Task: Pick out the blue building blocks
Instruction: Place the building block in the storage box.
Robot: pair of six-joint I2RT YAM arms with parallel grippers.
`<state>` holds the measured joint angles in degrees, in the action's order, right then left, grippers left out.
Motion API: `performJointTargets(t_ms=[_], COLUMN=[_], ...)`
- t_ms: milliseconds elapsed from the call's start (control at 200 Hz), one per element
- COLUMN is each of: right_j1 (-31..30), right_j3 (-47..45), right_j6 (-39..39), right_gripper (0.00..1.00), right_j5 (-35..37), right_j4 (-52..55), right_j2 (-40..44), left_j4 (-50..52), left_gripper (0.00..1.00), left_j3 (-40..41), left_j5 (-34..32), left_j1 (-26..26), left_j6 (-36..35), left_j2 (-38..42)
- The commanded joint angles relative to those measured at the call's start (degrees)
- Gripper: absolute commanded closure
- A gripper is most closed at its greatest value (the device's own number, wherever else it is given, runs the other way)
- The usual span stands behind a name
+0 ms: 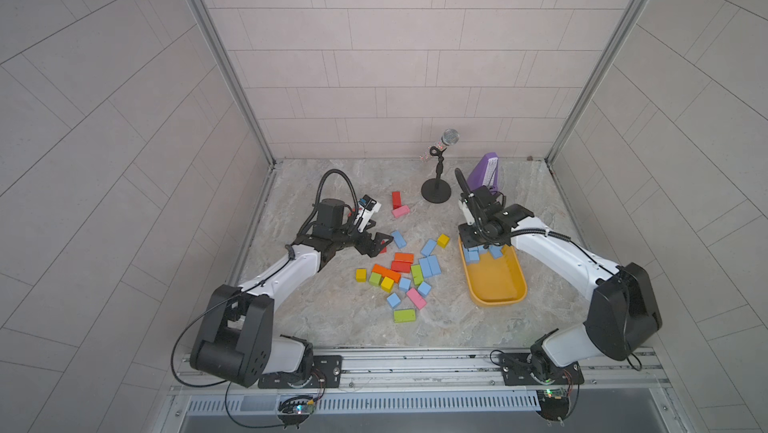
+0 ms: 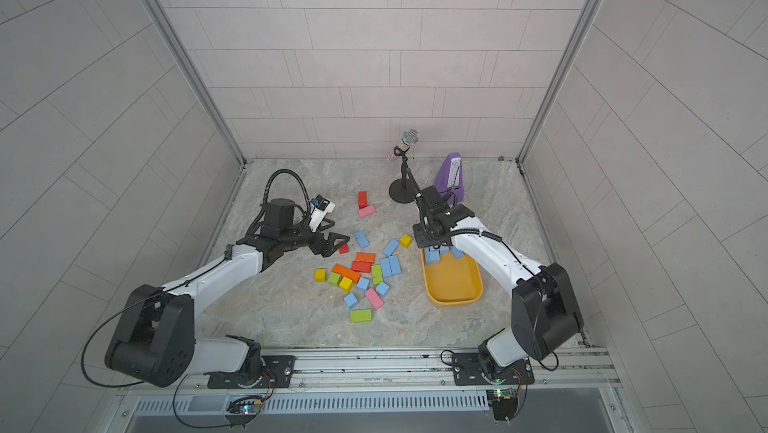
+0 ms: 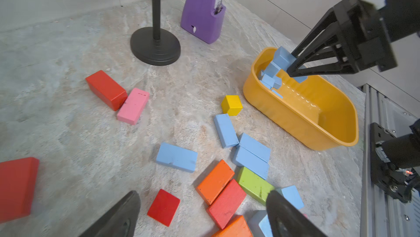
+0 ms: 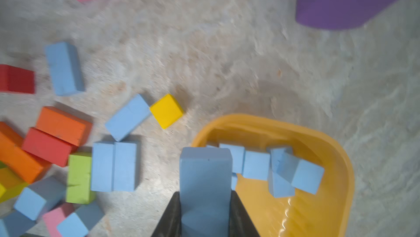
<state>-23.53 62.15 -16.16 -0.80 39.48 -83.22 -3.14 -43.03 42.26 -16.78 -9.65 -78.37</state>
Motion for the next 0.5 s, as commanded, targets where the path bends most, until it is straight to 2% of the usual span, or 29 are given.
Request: performJointTargets(t_ms=[0,175,490], right_j1=[2.19,4.93,7.18], right_j3=[-5.24,-10.83,-11.23], right_j6=[-1.48,-1.78,-0.63], right_gripper=[0.76,0.76,0.71], right_j5=[-0.28,-1.40,-2.11], right_j4=[0.73,-1.53,-4.93], right_j2=[3.10,3.80,-1.09], left_j4=[1.46,1.74,1.73], left_gripper=[0.08,0.08,0.08], left_j3=[-0.17,-0.26,-0.12], left_j5=[-0.67,-1.21,-2.66], left_j1=[-2.63,-3.70,-3.76], left_j6=[-3.60,-4.50,-4.85], left_j2=[-0.07,-0.90,-1.35])
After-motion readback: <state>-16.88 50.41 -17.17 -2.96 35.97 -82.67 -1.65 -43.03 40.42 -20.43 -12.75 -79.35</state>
